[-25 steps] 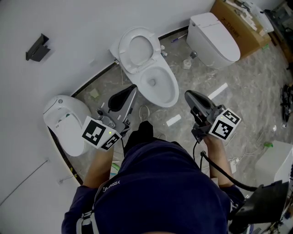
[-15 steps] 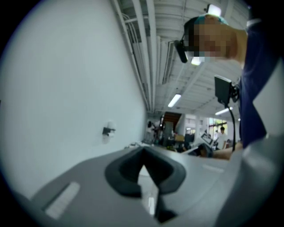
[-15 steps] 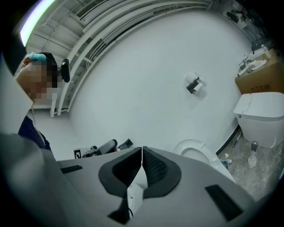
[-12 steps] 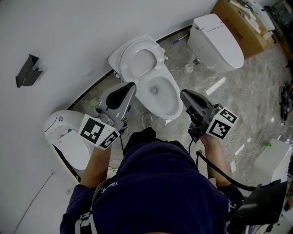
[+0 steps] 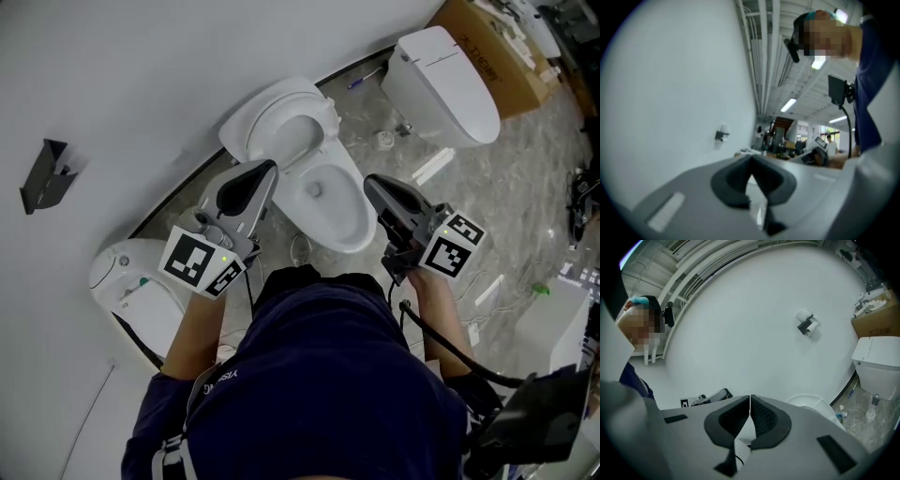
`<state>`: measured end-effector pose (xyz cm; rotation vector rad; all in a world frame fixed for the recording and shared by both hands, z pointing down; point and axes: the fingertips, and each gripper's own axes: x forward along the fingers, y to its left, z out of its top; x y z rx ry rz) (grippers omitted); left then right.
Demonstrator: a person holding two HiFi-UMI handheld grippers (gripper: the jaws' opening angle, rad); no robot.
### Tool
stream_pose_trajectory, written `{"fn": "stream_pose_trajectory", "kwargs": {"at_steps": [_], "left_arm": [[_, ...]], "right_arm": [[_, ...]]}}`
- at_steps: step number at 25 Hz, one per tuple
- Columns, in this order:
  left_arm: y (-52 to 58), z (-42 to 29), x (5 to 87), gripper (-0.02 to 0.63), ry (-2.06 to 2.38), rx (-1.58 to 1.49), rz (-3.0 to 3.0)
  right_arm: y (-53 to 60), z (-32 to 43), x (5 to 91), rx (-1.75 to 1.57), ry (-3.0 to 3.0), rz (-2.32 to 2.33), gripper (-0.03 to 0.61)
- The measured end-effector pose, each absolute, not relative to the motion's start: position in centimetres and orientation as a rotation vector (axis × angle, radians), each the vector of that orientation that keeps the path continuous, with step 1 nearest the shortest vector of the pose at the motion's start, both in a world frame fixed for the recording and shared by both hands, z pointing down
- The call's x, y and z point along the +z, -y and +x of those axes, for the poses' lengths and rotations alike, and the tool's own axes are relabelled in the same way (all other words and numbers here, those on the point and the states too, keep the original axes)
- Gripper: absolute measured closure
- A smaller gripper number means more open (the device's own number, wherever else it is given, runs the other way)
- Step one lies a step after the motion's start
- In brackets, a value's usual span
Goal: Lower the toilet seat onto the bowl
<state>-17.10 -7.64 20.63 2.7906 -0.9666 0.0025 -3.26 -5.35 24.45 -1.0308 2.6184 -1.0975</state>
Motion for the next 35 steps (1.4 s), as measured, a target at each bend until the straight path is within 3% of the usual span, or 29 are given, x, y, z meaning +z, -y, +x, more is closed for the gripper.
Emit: {"fn": "stream_pose_trajectory", "kwargs": {"at_steps": [12, 28, 35], "left_arm": [[12.5, -17.2, 24.1, 0.609, 0.971, 0.087, 2.787], [21.4, -15.7, 35.1, 0.460, 1.168, 0.514, 2.814], [25.2, -16.0, 40.8, 0.440, 1.155, 0.652, 2.782]], "right_arm": [[9.0, -2.9, 25.9, -1.128, -2.626, -1.039, 0.569], [8.2, 2.5, 30.7, -1.341, -2.698, -1.021, 0.569], [7.7, 3.4, 32.3, -1.407, -2.688, -1.070, 0.569]]}}
